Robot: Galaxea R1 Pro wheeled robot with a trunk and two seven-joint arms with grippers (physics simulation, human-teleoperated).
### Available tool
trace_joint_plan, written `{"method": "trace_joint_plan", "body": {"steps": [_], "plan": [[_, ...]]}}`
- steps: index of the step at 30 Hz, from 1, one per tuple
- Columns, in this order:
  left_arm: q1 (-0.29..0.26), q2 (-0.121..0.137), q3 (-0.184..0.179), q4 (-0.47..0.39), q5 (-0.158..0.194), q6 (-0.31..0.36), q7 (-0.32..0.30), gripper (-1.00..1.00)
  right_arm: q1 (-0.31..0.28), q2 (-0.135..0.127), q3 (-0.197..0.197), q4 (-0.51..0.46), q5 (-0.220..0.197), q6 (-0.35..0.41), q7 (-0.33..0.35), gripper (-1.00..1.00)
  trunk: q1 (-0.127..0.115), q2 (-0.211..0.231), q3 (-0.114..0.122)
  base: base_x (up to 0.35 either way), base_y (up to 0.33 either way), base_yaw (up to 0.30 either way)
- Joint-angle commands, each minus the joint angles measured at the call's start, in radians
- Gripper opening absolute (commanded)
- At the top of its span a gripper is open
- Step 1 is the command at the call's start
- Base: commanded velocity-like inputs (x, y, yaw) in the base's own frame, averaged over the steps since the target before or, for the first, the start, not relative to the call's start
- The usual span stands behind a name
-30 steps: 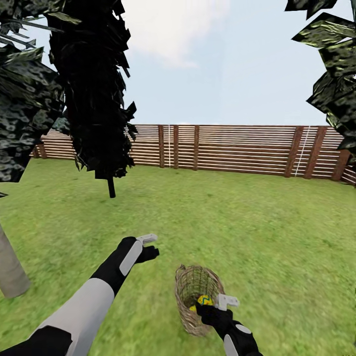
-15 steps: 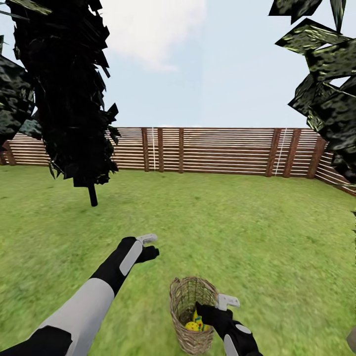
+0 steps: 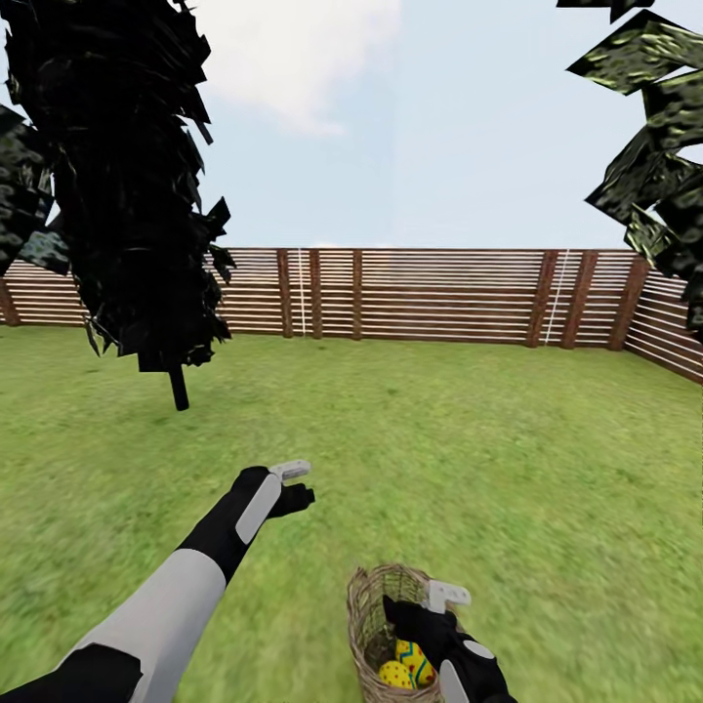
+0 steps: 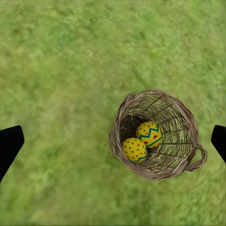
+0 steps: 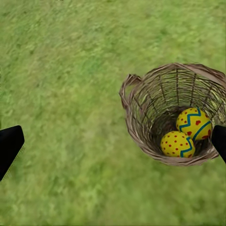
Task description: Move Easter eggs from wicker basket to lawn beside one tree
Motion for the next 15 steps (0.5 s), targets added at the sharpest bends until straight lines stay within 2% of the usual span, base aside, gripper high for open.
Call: {"method": "trace_joint_plan", "body": {"steps": [1, 15], "plan": [[0.0, 0.001, -0.003, -0.002, 0.01, 0.001, 0.009, 1.0, 0.0, -0.001, 0.001, -0.001, -0.014, 0.004, -0.008, 1.0, 0.001, -0.001, -0.002, 0.12, 0.053, -0.07], [0.0, 0.001, -0.003, -0.004, 0.01, 0.0, 0.009, 1.0, 0.0, -0.003, -0.005, 0.0, -0.026, 0.005, -0.01, 1.0, 0.001, -0.001, -0.022, 0.023, 0.01, -0.132]]}}
